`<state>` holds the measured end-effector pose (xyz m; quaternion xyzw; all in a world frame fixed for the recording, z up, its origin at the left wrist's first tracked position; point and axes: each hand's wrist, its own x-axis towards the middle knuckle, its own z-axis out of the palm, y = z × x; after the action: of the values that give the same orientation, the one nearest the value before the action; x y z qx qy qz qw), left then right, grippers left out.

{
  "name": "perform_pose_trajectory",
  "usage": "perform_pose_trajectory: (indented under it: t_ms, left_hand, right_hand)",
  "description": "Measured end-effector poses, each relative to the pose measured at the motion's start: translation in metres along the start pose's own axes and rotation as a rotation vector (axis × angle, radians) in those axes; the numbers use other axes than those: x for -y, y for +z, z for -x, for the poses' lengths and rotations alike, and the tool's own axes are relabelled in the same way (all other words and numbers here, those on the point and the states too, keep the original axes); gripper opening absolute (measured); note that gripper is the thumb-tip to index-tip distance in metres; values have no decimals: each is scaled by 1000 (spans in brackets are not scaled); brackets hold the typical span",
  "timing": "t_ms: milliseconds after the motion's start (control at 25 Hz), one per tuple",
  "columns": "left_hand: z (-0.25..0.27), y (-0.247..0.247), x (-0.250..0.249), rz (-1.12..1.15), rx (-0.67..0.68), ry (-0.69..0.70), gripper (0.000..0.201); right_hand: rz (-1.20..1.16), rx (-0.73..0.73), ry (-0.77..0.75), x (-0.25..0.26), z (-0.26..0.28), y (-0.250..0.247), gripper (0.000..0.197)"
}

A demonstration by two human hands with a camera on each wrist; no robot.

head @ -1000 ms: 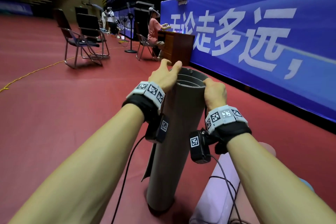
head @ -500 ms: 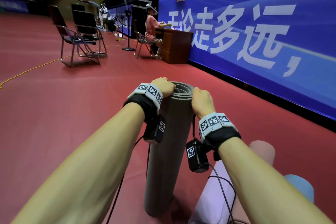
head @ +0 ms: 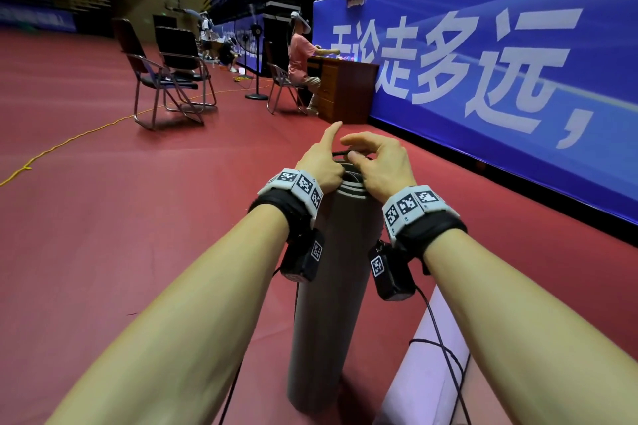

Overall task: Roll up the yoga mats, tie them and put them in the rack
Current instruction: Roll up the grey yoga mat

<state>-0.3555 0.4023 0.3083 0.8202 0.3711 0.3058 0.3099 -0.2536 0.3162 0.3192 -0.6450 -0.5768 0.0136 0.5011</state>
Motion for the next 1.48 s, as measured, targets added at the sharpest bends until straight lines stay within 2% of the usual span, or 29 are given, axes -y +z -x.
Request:
perform_pose_trajectory:
  t_ms: [40,120,200,240,320,400,480,560,640,720,880,920,1040,1120,1240,1320,1400,1480]
  left_hand:
    - [-1,0,2,-21,-1,41,68]
    - [0,3,3,-64,-32,66,39]
    - [1,7,3,-24,-154,15,29]
    - [1,10,2,6,-211,-35,31]
    - [0,15,2,73,-277,-131,38]
    - [-3,19,0,141,-301,-191,47]
    - [-4,22,-2,205,-352,-200,52]
    - [-5,25,-3,281,-457,-211,53]
    - [-5,31,-2,343,-557,-204,51]
    - [-4,37,3,428,-565,-182,48]
    - [-4,46,33,801,-472,-190,52]
    - [-2,50,44,802,-459,-199,51]
    - [17,63,72,557,-444,-205,41]
    - [31,71,95,365,-420,-178,29]
    - [42,76,115,193,-395,-138,21]
    - [45,81,129,-16,-303,-114,19]
    - [52,92,148,-250,-163,-166,19]
    - [60,104,165,-312,-57,-236,22]
  right_hand:
    - [-22,16,-14,-1,1,0,28]
    - [-35,-1,-10,-4,3,-1,26]
    - [32,-138,7,-6,5,-2,16]
    - [70,-215,14,-8,8,-2,13]
    - [128,-299,31,-15,18,0,17]
    - [124,-309,13,-23,31,3,21]
    - [118,-286,-54,-32,43,4,34]
    - [172,-246,-113,-39,50,7,49]
    - [255,-279,-156,-47,51,10,51]
    - [295,-370,-166,-54,50,11,42]
    - [347,-488,-195,-61,49,13,35]
    - [351,-500,-212,-63,51,14,33]
    - [299,-492,-264,-78,62,22,32]
    - [258,-425,-241,-95,73,30,34]
    - [276,-327,-178,-124,90,36,35]
    - [306,-229,-142,-141,103,41,33]
    - [356,-107,-124,-155,115,45,31]
    - [418,59,-48,-168,124,46,29]
